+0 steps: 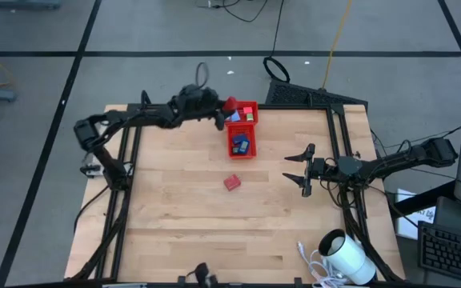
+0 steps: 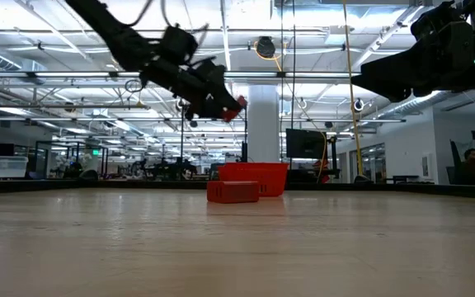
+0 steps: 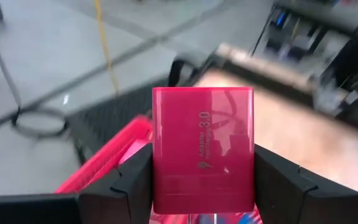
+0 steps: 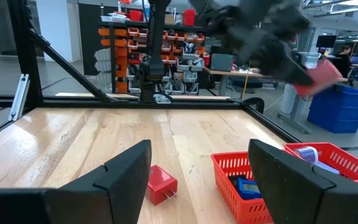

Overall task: Pick & Place Office items
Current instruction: Put the bottom red charger adapter into the top red bin

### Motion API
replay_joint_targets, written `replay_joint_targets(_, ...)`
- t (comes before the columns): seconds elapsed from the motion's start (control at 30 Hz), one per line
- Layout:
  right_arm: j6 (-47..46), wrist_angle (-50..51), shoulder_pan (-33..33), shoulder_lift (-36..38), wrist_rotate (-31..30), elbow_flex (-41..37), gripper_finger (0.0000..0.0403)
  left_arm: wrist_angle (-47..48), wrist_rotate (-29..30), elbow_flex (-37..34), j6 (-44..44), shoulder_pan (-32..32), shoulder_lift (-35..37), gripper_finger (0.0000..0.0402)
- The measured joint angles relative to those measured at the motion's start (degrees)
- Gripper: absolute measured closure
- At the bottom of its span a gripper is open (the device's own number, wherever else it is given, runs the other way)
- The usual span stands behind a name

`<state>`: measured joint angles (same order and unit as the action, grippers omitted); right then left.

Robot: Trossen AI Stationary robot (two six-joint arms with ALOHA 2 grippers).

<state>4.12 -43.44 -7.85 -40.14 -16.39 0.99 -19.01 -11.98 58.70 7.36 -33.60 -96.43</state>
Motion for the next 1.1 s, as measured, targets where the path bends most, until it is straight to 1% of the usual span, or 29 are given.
replay_joint_targets(0.13, 0.0, 0.0, 0.0, 0.0, 0.0, 0.0, 0.0140, 16.2, 1.5, 11.8, -2.4, -1.1, -7.2, 0.0181)
replay_joint_targets(0.23, 0.0, 0.0, 0.0, 0.0, 0.0, 0.0, 0.0140, 25.5, 2.9, 20.0, -2.6, -1.5, -12.6, 0.0181)
replay_joint_targets(0.37, 0.0, 0.0, 0.0, 0.0, 0.0, 0.0, 0.0140, 32.4, 3.0, 28.0, -2.6, -1.5, -18.5, 0.0190)
replay_joint_targets(0.47, 0.0, 0.0, 0.0, 0.0, 0.0, 0.0, 0.0140, 35.1, 3.0, 31.9, -2.5, -1.2, -21.3, 0.0189)
replay_joint_targets(0.67, 0.0, 0.0, 0.0, 0.0, 0.0, 0.0, 0.0140, 36.5, 3.6, 33.0, -1.6, -1.2, -22.7, 0.0174)
replay_joint_targets(0.83, 0.0, 0.0, 0.0, 0.0, 0.0, 0.0, 0.0140, 36.5, 4.1, 33.0, -0.8, -1.0, -22.6, 0.0188)
replay_joint_targets(0.93, 0.0, 0.0, 0.0, 0.0, 0.0, 0.0, 0.0140, 35.9, 5.2, 32.7, -0.7, -0.4, -22.5, 0.0189)
replay_joint_targets(1.1, 0.0, 0.0, 0.0, 0.0, 0.0, 0.0, 0.0140, 36.0, 6.5, 31.7, 0.7, 0.4, -22.6, 0.0173)
